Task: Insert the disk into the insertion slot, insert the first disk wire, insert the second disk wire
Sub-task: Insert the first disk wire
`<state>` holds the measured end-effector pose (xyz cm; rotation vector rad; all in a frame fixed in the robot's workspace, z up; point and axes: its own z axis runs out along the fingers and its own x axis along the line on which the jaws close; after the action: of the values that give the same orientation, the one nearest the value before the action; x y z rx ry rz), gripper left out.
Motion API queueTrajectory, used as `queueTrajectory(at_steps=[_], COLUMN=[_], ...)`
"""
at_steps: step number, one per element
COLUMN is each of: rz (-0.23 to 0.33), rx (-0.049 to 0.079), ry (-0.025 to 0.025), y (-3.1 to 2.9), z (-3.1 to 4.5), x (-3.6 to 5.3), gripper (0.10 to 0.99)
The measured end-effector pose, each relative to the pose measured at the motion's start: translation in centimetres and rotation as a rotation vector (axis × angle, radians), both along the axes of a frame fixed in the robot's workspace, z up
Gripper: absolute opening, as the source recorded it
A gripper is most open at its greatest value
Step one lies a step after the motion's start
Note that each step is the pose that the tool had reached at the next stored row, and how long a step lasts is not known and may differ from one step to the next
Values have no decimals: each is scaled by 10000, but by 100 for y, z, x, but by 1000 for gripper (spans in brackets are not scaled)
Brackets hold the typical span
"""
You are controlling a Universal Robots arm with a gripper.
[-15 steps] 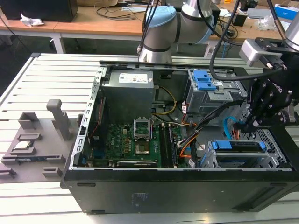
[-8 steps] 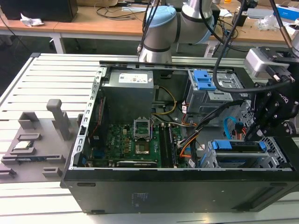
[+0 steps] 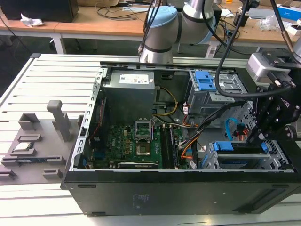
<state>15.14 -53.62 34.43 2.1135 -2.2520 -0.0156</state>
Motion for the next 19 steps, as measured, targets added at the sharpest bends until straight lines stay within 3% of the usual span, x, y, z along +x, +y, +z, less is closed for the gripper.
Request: queueTrajectory(at_steps=[12,19], rz=[1,0], rx=[1,-5], ry=[0,0], y=[-7,-7], z=[-23,-76], x=[5,5], gripper=[165,165])
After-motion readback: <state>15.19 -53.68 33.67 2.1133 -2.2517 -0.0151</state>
